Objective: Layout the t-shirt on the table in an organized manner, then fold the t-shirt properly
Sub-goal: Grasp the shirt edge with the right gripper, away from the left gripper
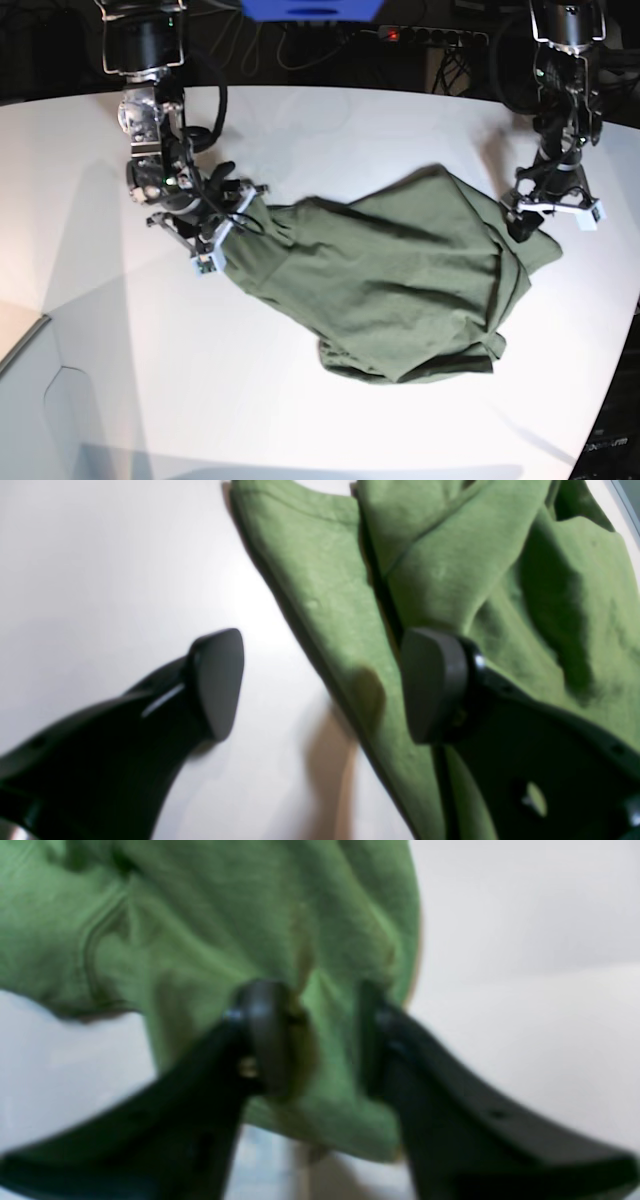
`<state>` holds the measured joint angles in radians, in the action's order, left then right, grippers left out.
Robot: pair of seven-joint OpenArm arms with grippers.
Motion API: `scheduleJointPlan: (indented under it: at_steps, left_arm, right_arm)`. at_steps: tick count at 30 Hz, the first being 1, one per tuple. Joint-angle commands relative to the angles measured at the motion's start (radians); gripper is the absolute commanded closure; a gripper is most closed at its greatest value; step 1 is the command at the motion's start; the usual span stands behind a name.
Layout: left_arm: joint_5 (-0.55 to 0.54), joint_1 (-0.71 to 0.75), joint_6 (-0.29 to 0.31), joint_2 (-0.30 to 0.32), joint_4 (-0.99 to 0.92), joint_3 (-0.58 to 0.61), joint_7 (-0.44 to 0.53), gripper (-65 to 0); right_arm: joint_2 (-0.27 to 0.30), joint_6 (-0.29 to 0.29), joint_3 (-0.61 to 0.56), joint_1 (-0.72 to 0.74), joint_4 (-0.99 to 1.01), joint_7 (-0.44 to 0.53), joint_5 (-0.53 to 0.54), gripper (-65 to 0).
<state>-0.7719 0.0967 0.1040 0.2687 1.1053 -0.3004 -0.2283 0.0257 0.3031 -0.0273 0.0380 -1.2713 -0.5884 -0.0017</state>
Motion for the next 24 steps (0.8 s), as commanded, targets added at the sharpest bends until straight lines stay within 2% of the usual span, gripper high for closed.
scheduleJointPlan:
  at_steps: [1, 2, 3, 6, 8, 15, 19, 24]
  left_arm:
    - [-0.007, -0.010, 0.003, 0.016, 0.008, -0.004, 0.005, -47.5]
    - [-0.007, -0.010, 0.003, 0.016, 0.008, -0.004, 0.007, -47.5]
    - [-0.007, -0.010, 0.003, 0.017, 0.008, -0.007, 0.007, -47.6]
    - [-0.007, -0.010, 0.003, 0.011, 0.008, -0.056, 0.005, -47.6]
    - [-0.007, -0.010, 0.003, 0.011, 0.008, -0.079, 0.004, -47.6]
    - [-0.008, -0.012, 0.003, 0.010, 0.019, -0.082, 0.004, -47.3]
    - [-0.010, -0.012, 0.003, -0.021, 0.048, -0.081, -0.003, -47.2]
    - [-0.001, 0.019, 0.003, -0.064, 0.203, -0.079, -0.004, -47.2]
  right_arm:
    - [0.015, 0.011, 0.003, 0.009, -0.018, 0.009, 0.002, -8.2]
    - [0.026, 0.011, 0.003, 0.006, -0.021, 0.009, 0.002, -1.9]
    - [0.032, 0.011, 0.007, 0.004, -0.023, 0.009, 0.002, 0.0]
    - [0.056, 0.011, 0.039, -0.042, -0.107, 0.011, 0.006, 0.0]
    - [0.052, 0.011, 0.080, -0.083, -0.212, 0.011, 0.007, 0.0]
    - [-0.005, 0.011, 0.185, -0.163, -0.520, 0.011, 0.007, 0.0]
    - [-0.014, 0.011, 0.194, -0.166, -0.563, 0.009, 0.007, 0.0]
    - [-0.014, 0.011, 0.192, -0.169, -0.563, 0.009, 0.006, 0.0]
